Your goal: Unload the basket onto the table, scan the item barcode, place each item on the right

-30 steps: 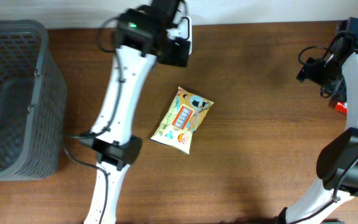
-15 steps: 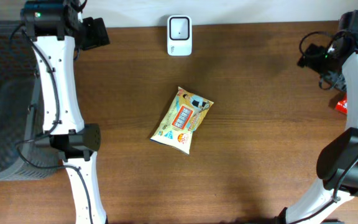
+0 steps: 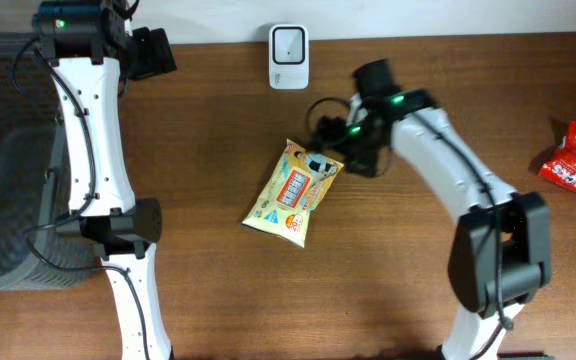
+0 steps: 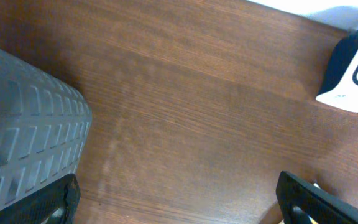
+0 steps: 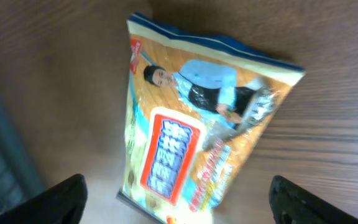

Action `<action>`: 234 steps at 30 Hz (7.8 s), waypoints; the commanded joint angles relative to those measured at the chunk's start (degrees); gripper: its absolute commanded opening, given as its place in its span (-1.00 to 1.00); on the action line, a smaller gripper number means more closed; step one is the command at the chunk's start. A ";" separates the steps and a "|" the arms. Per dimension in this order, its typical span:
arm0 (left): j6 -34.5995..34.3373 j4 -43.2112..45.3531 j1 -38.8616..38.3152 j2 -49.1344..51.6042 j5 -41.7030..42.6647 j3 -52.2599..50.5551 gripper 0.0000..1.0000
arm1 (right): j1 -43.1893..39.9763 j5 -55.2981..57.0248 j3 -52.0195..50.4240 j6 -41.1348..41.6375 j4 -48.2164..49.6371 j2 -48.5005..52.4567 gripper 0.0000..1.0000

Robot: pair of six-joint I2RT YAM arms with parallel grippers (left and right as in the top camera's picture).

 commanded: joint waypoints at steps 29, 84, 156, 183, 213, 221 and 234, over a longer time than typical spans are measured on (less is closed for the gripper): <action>-0.52 -0.07 0.26 -0.74 -0.44 0.59 0.98 | 3.89 -40.81 9.46 3.96 -11.69 8.00 -0.92; -0.52 -0.07 0.26 -0.74 -0.42 0.59 0.98 | 0.39 21.73 20.15 10.23 54.34 19.04 -0.92; -0.52 -0.07 0.26 -0.74 -0.44 0.59 0.98 | -25.66 14.14 -26.45 -21.09 -30.38 -61.51 0.97; -0.52 -0.07 0.26 -0.74 -0.44 0.59 0.98 | -15.06 14.75 -81.94 -23.74 36.83 -108.65 0.97; -0.52 -0.07 0.26 -0.74 -0.44 0.59 0.98 | -15.15 23.45 -89.81 -42.32 44.52 -112.52 0.97; -0.52 -0.07 0.26 -0.74 -0.44 0.59 0.98 | -15.15 23.45 -89.81 -40.15 44.52 -112.52 0.97; -0.52 -0.07 0.26 -0.74 -0.44 0.59 0.98 | -15.15 23.28 -89.81 -39.30 44.65 -112.50 0.97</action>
